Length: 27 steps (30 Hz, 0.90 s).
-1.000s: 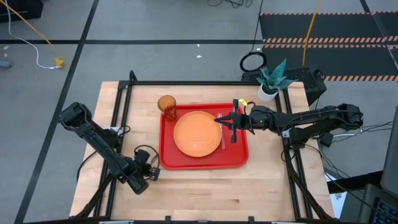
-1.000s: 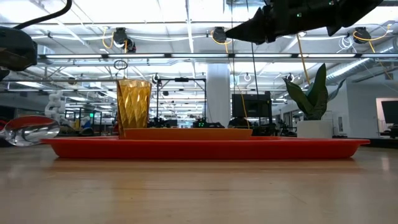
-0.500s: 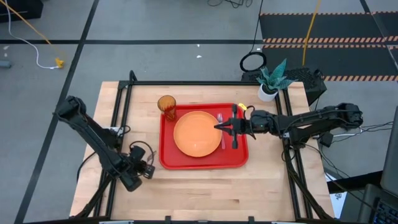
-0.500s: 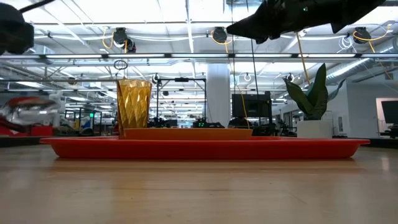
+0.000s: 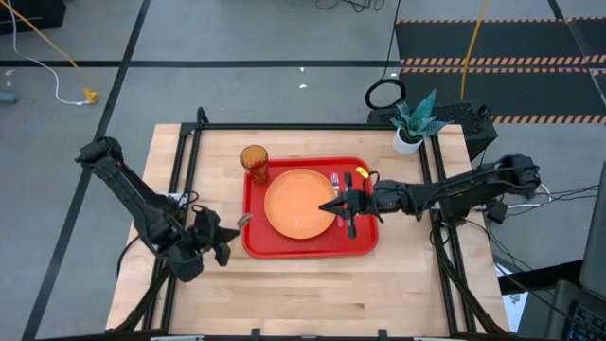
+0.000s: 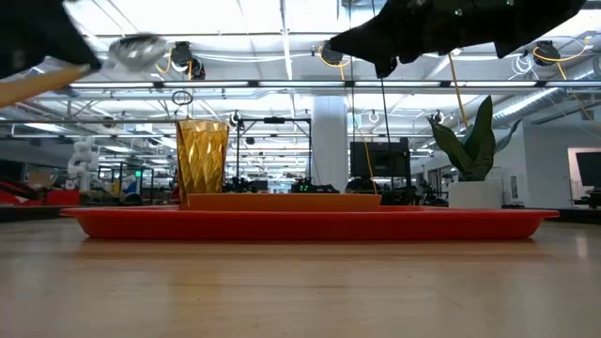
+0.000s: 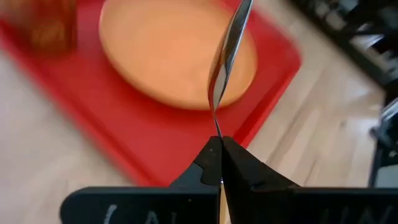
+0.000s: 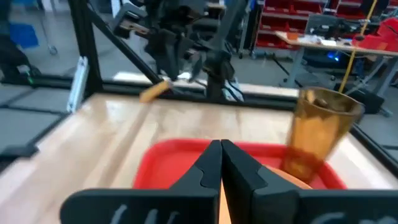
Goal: Pick and place plate/cup/fork/spoon on tray
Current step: Put the yellow spoon on the red tray to the right of the pink fork
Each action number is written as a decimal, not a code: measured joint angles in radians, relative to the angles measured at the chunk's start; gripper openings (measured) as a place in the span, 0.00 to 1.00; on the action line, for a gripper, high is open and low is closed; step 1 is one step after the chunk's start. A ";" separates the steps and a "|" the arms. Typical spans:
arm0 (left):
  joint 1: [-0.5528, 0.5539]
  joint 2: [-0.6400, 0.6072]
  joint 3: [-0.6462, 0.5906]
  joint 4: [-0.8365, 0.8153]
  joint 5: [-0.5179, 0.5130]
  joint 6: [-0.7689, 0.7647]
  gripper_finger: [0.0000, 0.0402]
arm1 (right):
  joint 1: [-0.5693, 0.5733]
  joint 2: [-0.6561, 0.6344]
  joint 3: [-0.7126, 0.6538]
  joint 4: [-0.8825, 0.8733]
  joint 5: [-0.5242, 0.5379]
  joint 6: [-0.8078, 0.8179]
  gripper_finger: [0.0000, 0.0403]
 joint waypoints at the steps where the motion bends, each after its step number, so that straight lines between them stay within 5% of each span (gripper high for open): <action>1: 0.007 -0.011 0.000 0.022 -0.030 0.047 0.00 | 0.007 0.021 0.000 0.034 0.003 0.012 0.00; 6: 0.065 -0.049 0.000 0.193 -0.129 0.327 0.00 | 0.050 0.104 0.000 0.160 0.103 0.051 0.00; 13: 0.207 -0.050 0.000 0.501 -0.115 0.749 0.00 | 0.093 0.148 0.006 0.192 0.154 0.052 0.00; 19: 0.336 -0.035 0.000 0.799 0.035 1.103 0.00 | 0.124 0.149 0.022 0.192 0.142 0.052 0.01; 27: 0.463 0.065 0.002 1.196 0.307 1.379 0.00 | 0.149 0.148 0.027 0.193 0.107 0.066 0.08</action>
